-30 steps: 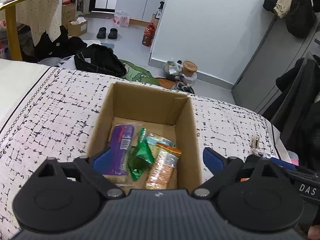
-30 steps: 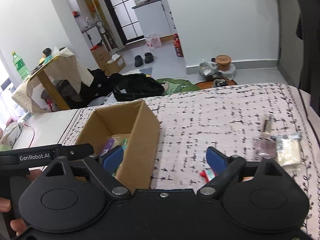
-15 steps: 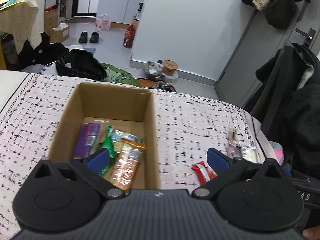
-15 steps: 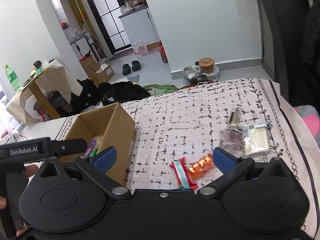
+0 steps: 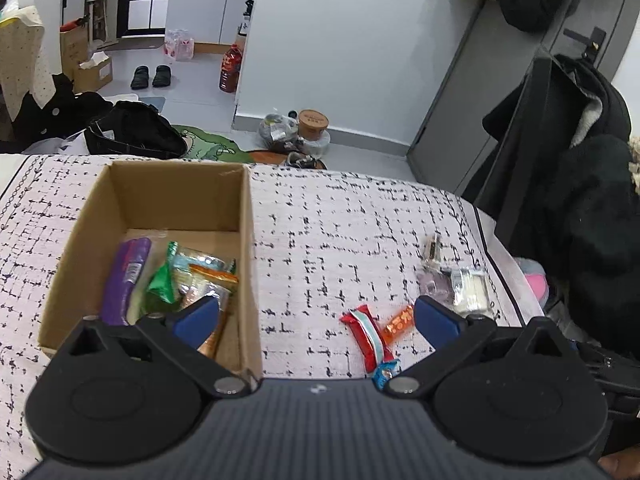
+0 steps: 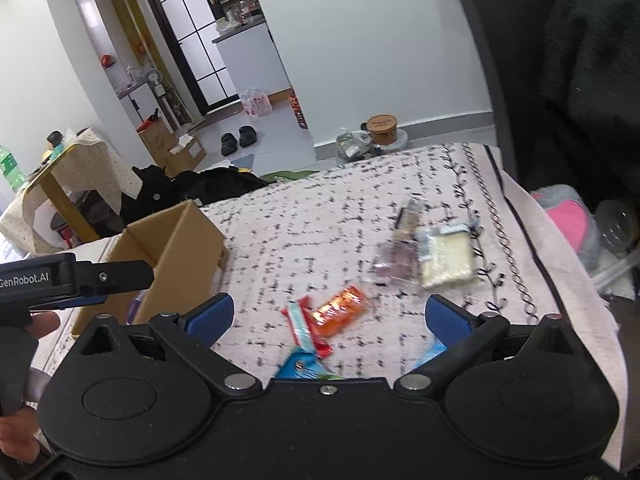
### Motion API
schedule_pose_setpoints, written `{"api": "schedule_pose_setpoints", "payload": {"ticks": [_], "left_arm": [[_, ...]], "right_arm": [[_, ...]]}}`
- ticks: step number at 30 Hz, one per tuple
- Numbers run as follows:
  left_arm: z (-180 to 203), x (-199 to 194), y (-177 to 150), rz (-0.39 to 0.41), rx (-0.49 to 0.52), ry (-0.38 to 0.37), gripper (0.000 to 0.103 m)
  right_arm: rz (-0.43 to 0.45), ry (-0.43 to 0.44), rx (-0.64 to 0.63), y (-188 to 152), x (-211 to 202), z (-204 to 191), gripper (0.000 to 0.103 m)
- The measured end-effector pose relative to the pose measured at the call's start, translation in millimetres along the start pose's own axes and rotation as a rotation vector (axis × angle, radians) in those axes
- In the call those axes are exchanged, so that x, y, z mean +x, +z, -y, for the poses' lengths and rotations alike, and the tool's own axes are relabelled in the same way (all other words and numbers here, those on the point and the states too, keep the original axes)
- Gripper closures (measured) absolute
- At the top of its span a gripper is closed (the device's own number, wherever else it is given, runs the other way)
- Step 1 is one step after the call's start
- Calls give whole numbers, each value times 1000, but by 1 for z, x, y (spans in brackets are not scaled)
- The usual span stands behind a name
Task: Organize snacks
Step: 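Move both tools back toward the remaining snacks on the bed, then grasp the blue-green candy pack with the left tool while the right grasps the blue plum pack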
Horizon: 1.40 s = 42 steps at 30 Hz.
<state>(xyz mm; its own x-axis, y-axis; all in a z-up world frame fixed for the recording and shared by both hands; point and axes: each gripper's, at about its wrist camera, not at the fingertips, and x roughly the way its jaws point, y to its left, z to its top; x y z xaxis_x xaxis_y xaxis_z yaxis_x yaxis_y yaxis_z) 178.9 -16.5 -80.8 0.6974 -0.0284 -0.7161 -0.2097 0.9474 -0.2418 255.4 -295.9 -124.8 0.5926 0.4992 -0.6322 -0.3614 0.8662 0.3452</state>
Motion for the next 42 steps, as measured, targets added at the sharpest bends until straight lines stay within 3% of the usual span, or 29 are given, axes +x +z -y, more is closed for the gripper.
{"api": "schedule_pose_setpoints", "payload": {"ticks": [21, 28, 35, 42], "left_arm": [[53, 39, -36, -126, 77, -106, 0], [58, 61, -45, -152, 71, -129, 3], [66, 87, -55, -197, 101, -128, 19], [66, 111, -66, -248, 109, -102, 32]], "right_arm": [[-48, -76, 63, -32, -10, 55, 0], [-78, -90, 114, -41, -7, 72, 16], [-112, -82, 113, -45, 4, 70, 27], [-126, -85, 120, -44, 13, 71, 28]]}}
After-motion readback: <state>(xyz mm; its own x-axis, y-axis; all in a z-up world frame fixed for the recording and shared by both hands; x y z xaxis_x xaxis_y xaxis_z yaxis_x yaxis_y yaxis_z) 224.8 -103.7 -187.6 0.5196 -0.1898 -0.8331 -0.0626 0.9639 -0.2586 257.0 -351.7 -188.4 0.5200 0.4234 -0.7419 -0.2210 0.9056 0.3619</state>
